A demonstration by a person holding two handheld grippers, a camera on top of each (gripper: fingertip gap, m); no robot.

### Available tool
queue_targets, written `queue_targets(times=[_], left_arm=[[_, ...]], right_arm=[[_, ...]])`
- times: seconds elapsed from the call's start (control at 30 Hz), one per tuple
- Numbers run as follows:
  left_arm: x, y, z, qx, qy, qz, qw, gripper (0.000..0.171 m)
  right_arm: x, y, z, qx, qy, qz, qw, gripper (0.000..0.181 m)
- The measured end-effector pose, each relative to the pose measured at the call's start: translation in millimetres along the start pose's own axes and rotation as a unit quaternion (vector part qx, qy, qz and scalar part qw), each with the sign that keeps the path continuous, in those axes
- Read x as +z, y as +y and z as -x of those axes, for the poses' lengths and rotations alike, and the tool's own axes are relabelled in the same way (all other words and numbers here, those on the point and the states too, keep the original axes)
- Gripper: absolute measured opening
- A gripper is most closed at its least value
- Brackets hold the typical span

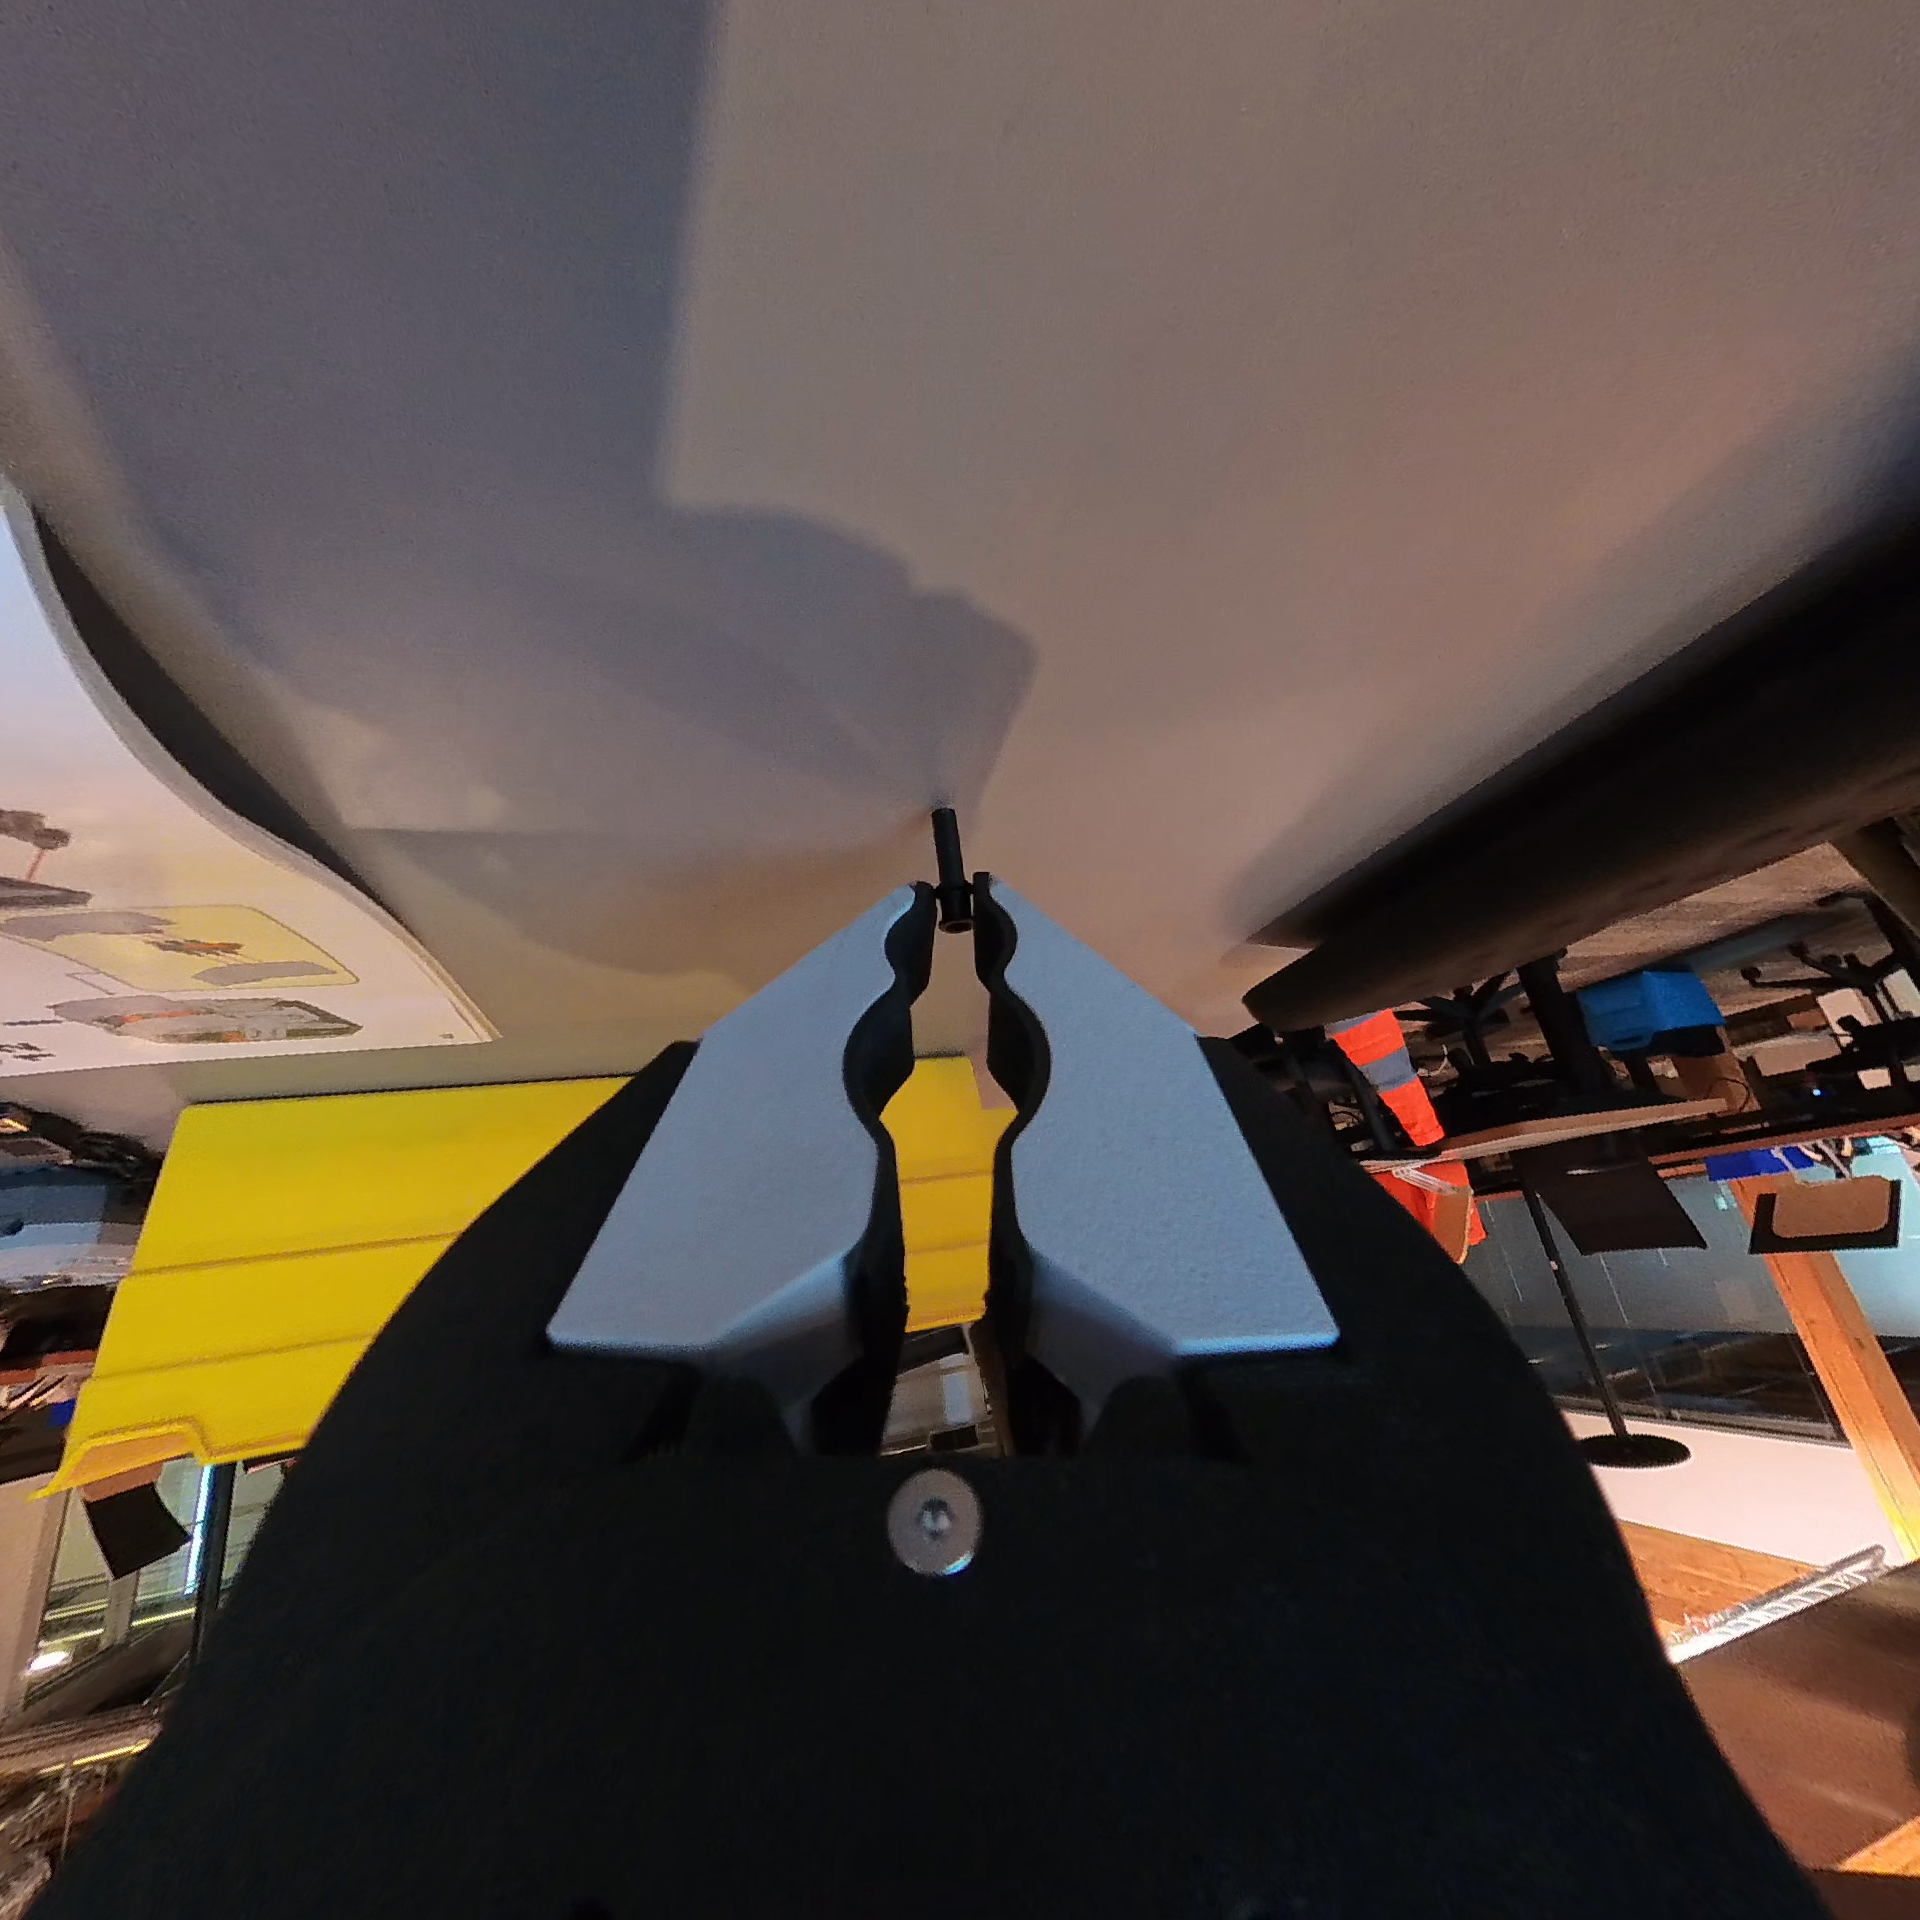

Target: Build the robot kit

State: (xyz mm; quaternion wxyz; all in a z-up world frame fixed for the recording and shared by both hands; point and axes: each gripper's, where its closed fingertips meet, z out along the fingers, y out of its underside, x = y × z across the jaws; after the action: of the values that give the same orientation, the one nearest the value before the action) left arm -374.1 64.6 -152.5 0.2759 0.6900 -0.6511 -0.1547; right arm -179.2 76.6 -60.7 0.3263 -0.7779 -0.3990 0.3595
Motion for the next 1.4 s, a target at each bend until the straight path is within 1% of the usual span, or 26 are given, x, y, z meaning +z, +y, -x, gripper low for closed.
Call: queue_targets(times=[0.17, 0.3, 0.43, 0.67, 1.3, 1.4], left_arm=[[3.2, 0.9, -2.0, -0.014, 0.016, 0.006, 1.000, 0.003], [3.9, 0.2, -4.6, -0.028, 0.027, 0.000, 0.999, 0.004], [5.6, 1.5, -2.8, -0.024, 0.021, 0.001, 1.000, 0.004], [6.5, 3.4, -4.0, -0.031, 0.035, 0.006, 0.999, 0.004], [1.5, -3.1, -3.0, -0.002, 0.049, 0.082, 0.995, 0.003], [0.1, -7.2, -3.6, 0.002, 0.052, 0.084, 0.995, 0.003]], right_arm=[[0.2, 0.8, -0.6, 0.001, 0.001, 0.002, 1.000, 0.005], [0.5, 1.3, -0.7, 0.006, -0.003, 0.002, 1.000, 0.005], [1.3, 2.4, -1.1, 0.006, -0.002, 0.005, 1.000, 0.005], [2.5, 3.6, -1.5, 0.008, -0.004, 0.007, 1.000, 0.006], [3.1, 6.3, -0.5, 0.011, -0.009, 0.014, 1.000, 0.005], [2.8, 6.8, -0.2, 0.011, -0.010, 0.016, 1.000, 0.005]])
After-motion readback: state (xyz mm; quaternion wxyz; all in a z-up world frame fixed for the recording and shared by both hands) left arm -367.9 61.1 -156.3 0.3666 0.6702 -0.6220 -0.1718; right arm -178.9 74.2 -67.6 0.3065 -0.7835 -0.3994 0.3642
